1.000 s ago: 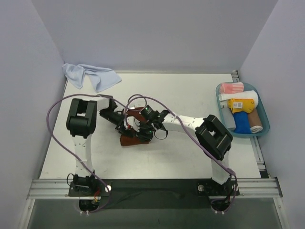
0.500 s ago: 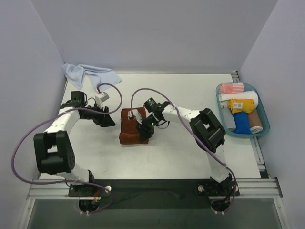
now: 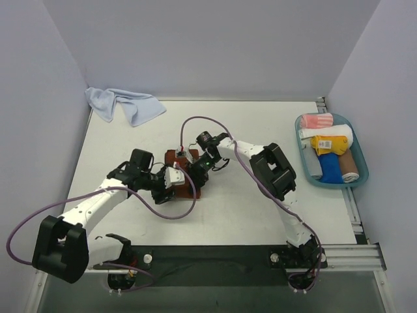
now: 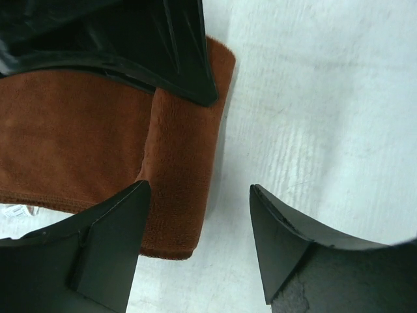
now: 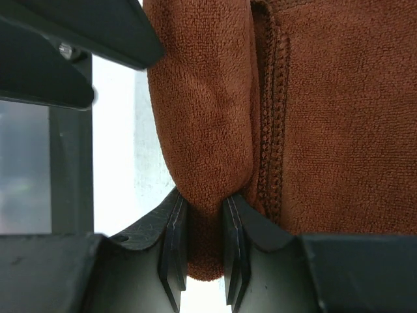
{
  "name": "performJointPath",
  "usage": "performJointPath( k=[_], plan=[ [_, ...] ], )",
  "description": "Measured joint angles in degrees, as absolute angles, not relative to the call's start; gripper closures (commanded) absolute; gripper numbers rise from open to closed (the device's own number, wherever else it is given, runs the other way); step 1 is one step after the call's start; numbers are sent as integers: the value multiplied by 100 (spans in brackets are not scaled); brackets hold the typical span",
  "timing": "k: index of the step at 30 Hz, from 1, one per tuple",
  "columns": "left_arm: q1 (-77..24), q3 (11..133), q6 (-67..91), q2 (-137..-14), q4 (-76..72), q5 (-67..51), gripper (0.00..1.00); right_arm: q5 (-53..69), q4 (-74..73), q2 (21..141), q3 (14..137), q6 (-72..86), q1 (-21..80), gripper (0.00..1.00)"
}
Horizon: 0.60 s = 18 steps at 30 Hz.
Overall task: Roll the towels
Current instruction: Roll the towel
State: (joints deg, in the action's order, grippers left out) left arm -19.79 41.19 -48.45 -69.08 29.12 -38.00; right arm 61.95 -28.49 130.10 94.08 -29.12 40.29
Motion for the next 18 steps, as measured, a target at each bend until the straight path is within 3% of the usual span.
performJointPath(
  k=[7, 10, 15, 18],
  plan=[
    [-2427, 3861, -5435, -7124, 2316, -3017, 28, 6449, -3218, 13240, 9666, -2888, 3981, 100],
    [-2628, 3697, -5784, -7275, 2047, -2781, 35, 6499, -3361, 13332, 9780, -2851, 3981, 100],
    [-2840, 3581, -6156, -7509, 1929, -2526, 79, 6547, -3557, 13445, 9929, -2665, 3975, 91],
    [-2847, 3627, -6230, -7529, 2016, -2497, 89, 6545, -3583, 13450, 9937, -2504, 3927, 72]
  ],
)
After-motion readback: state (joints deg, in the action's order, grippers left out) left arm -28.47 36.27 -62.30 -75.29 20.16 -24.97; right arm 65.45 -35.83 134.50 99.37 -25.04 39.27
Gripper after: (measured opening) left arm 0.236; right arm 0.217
